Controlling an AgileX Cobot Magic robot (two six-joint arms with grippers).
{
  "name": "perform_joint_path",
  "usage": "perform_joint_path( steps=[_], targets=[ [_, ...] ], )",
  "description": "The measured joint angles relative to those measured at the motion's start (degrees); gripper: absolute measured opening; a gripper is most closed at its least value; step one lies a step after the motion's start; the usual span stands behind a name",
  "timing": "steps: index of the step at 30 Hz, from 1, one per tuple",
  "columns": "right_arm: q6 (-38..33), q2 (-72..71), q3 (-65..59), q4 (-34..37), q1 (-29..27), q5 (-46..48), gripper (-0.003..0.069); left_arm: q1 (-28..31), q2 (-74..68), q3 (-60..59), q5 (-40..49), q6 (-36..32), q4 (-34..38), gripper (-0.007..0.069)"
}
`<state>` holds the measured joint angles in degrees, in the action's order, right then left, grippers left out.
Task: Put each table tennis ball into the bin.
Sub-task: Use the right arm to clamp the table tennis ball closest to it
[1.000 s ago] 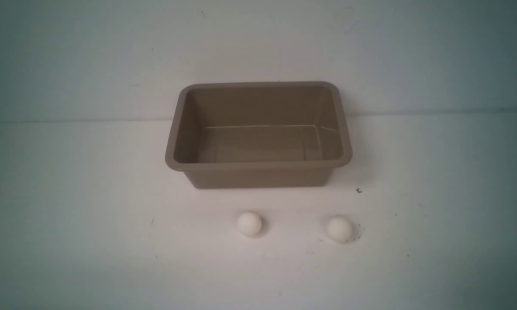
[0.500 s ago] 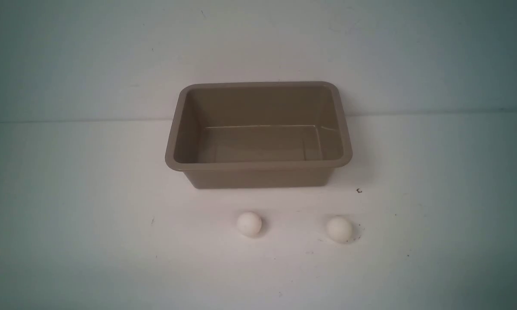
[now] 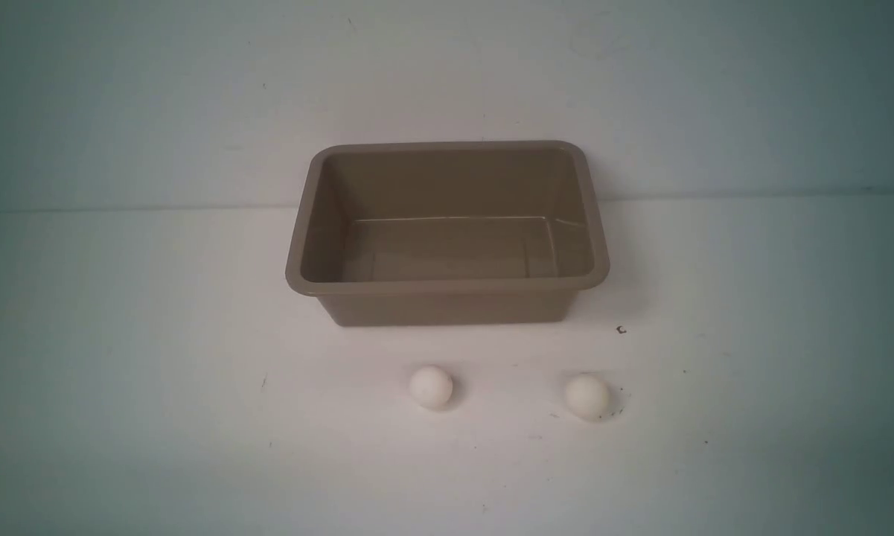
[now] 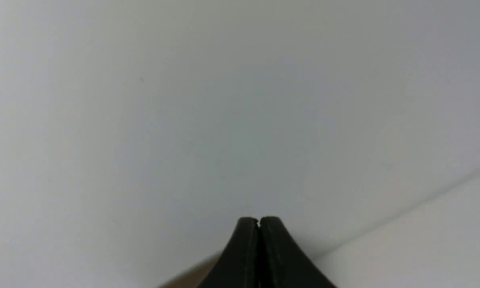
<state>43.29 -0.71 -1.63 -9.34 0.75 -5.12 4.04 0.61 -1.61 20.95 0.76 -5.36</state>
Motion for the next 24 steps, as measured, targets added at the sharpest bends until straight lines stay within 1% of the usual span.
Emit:
perform_joint_path(
  steps=[4,6,10,12,16,18,24],
  targets=[
    [0.83,0.0,0.0,0.2,0.0,-3.81,-0.0016,0.0,0.0,0.0,0.0,0.0,0.0,-0.0004],
    [1.8,0.0,0.0,0.25,0.0,-4.15,-0.0016,0.0,0.0,0.0,0.0,0.0,0.0,-0.0004],
    [7.67,0.0,0.0,0.48,0.0,-6.06,-0.0016,0.0,0.0,0.0,0.0,0.0,0.0,-0.0004],
    [9.03,0.0,0.14,0.48,0.0,-7.44,-0.0016,0.0,0.0,0.0,0.0,0.0,0.0,-0.0004],
    [9.39,0.0,0.44,0.48,0.0,-10.82,-0.0016,0.0,0.0,0.0,0.0,0.0,0.0,-0.0004],
    [9.5,0.0,0.55,0.42,0.0,-14.63,-0.0016,0.0,0.0,0.0,0.0,0.0,0.0,-0.0004],
    [9.57,0.0,0.59,0.38,0.0,-17.77,-0.0016,0.0,0.0,0.0,0.0,0.0,0.0,-0.0004]
  ],
)
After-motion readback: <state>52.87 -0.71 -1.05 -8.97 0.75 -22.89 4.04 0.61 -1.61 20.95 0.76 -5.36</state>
